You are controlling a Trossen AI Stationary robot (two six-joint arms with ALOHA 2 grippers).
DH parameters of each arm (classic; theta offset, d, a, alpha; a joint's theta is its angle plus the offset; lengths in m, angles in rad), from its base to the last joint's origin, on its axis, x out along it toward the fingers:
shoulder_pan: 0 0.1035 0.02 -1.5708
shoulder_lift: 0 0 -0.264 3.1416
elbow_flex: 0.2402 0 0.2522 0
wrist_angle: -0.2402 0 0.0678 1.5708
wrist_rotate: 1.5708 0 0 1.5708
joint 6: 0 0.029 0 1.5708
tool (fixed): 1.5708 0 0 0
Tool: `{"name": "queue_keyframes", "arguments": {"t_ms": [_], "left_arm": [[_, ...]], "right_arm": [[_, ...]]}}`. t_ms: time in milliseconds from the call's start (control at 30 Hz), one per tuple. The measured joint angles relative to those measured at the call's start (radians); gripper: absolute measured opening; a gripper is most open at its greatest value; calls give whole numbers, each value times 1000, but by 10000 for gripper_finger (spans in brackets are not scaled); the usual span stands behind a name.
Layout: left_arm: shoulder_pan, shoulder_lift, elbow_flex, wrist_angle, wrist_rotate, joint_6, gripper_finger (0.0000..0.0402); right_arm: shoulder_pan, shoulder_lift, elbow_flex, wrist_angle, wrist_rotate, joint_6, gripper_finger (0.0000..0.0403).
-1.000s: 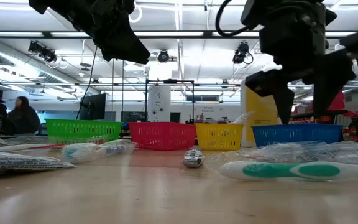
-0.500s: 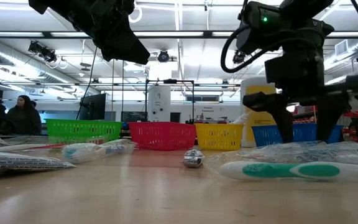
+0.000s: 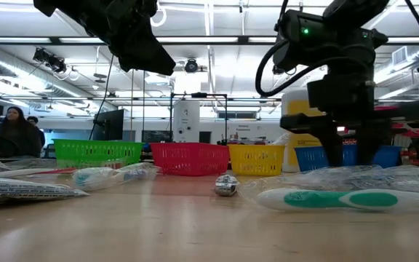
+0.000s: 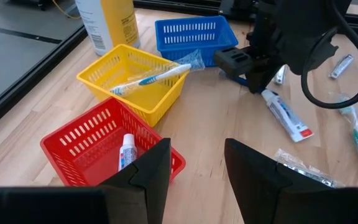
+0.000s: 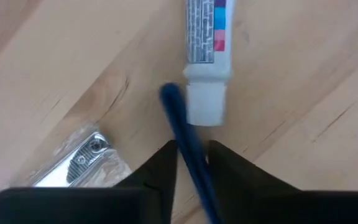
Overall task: Pick & Place Travel size toiletries
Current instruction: Put the blue razor into the green bin
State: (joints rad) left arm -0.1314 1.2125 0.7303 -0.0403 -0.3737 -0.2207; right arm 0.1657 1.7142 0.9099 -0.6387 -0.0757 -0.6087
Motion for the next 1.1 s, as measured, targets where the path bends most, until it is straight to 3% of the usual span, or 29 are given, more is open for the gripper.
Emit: {"name": "queue_keyframes", "arguments": {"t_ms": [267,1100], "left_arm": [[0,0,0,0,0,0,159],[0,0,0,1,0,-4,159]], "right_arm": [[0,-12,-4,-1,-10,82,39],[22,-217,52,15,-31,422,36]]}}
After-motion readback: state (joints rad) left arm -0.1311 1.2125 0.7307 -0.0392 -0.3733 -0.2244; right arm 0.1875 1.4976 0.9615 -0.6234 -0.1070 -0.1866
